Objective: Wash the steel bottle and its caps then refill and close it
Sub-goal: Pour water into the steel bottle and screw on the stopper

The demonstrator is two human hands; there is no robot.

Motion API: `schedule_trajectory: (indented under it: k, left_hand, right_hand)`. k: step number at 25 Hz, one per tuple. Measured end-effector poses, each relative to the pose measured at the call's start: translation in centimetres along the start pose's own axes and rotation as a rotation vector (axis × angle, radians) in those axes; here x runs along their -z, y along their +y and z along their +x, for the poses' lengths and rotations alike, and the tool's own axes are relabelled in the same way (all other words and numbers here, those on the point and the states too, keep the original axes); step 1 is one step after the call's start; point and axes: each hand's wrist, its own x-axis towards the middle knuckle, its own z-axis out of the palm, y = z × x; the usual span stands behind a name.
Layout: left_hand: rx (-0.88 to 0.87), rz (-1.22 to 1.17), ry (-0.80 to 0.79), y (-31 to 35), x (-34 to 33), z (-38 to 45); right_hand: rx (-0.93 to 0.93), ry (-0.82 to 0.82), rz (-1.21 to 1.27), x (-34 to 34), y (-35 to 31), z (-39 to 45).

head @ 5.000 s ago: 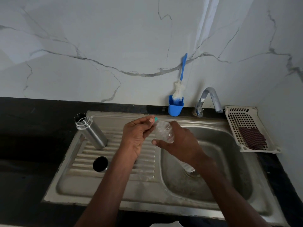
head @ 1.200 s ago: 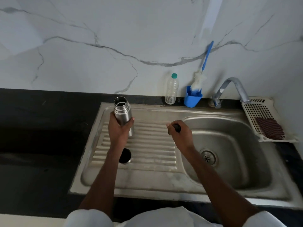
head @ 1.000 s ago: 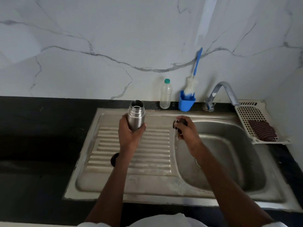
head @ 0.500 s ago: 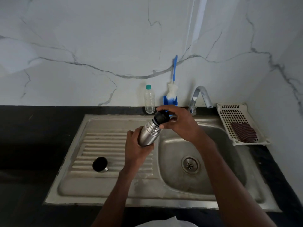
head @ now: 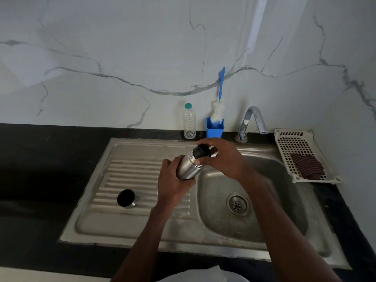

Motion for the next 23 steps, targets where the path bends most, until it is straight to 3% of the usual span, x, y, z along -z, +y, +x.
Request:
schedule_trajectory:
  k: [6, 11, 17, 20, 23]
  left_hand:
    - [0.004, 0.000, -0.001, 0.0, 0.2, 0.3]
    - [-0.001, 0.008, -0.015, 0.0, -0.1, 0.5]
    - [0.004, 0.006, -0.028, 0.2, -0.3, 1.0]
    - [0.002, 0.021, -0.037, 0.0, -0.4, 1.0]
    - [-0.005, 0.010, -0.029, 0.2, -0.4, 1.0]
  right_hand:
    - [0.014, -0.080, 0.011, 0.4, 0.7, -0.3]
    - [-0.030, -0.012, -0.034, 0.3, 0.4, 0.0]
    - [0.062, -0.102, -0.037, 0.9, 0.9, 0.1]
    - [-0.023, -0.028, -0.088, 0.4, 0.7, 0.4]
    - [0.015, -0.091, -0.021, 0.6, 0.7, -0.1]
